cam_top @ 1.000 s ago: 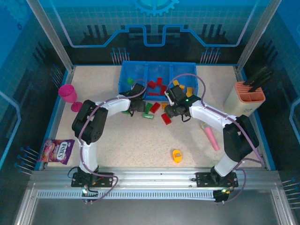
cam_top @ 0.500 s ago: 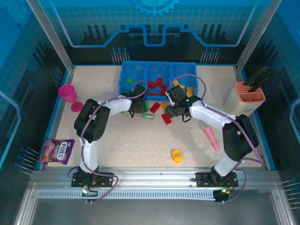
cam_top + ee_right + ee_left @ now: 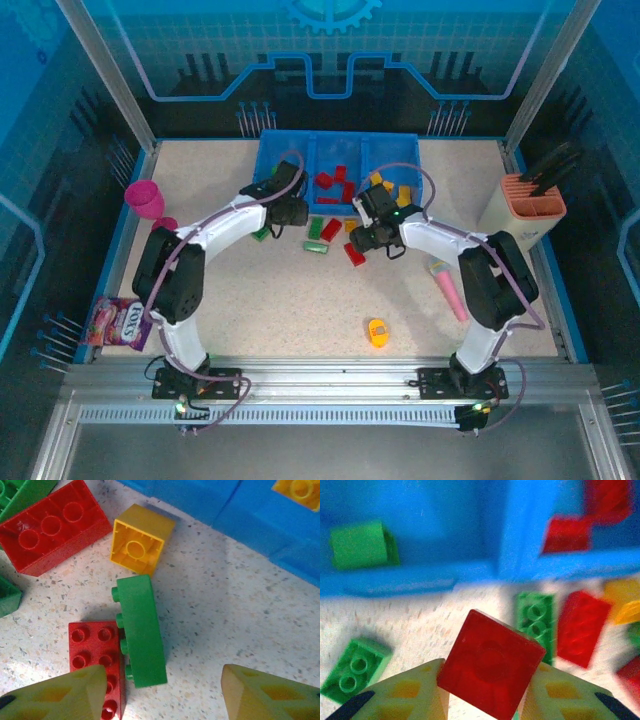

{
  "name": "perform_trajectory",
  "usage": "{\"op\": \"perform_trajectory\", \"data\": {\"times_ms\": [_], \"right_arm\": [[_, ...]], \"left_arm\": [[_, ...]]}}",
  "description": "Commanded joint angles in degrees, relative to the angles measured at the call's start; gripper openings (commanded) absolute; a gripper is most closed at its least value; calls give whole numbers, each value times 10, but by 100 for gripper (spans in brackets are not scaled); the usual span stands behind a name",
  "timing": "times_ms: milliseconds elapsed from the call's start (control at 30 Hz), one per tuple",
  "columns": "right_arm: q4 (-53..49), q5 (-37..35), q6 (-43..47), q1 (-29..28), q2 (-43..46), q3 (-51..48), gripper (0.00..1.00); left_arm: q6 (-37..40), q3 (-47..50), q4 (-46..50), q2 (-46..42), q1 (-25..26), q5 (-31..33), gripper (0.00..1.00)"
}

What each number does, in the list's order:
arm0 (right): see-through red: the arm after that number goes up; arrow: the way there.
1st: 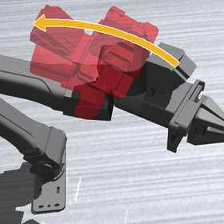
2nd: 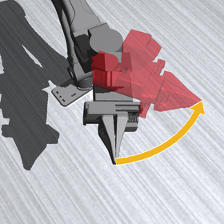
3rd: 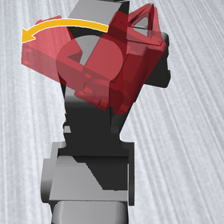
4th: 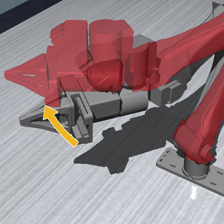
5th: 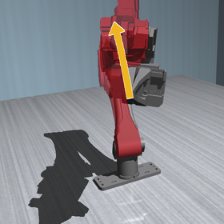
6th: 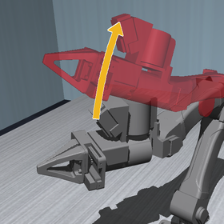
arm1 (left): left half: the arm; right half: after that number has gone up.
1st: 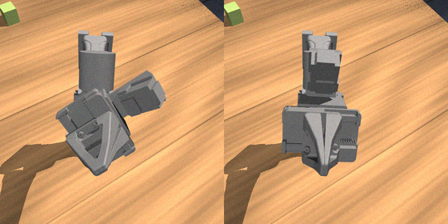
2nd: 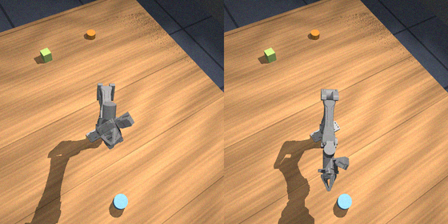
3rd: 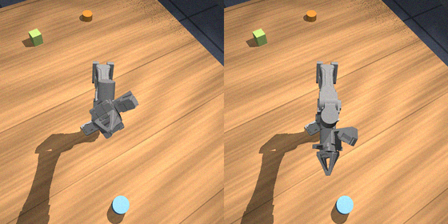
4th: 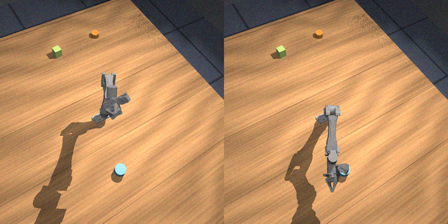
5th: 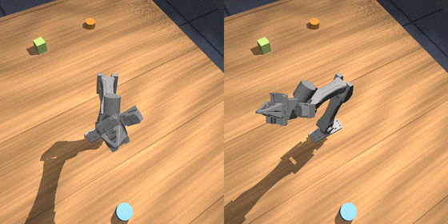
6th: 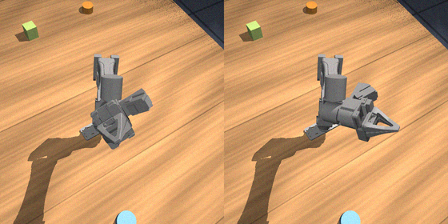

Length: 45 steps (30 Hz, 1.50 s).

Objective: Sort the legos into containers by color
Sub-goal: Pick up the lego from the center of the table, then place the lego in the container, then pick up the lego from the center of the table, then place the lego in the container.

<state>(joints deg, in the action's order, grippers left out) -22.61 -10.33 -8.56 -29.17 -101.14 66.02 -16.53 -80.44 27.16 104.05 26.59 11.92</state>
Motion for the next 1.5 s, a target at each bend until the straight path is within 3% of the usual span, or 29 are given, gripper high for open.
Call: {"op": "perform_trajectory", "data": {"times_ms": [0,300,567,900,1200,1467], "right_arm": [[26,25,6,7,-20,19,64],[41,28,11,8,-61,33,61],[57,42,-3,10,-90,40,47],[37,35,-6,13,-78,30,28],[13,42,-13,13,11,-1,26],[-36,26,-3,-1,82,15,25]], "left_arm": [[8,-61,26,-10,19,-20,35],[32,-219,15,98,47,-15,36],[43,-296,-15,192,47,-7,37],[43,-449,42,316,45,-16,43],[38,-435,30,310,45,-12,60],[48,-416,14,255,44,-23,62]]}}
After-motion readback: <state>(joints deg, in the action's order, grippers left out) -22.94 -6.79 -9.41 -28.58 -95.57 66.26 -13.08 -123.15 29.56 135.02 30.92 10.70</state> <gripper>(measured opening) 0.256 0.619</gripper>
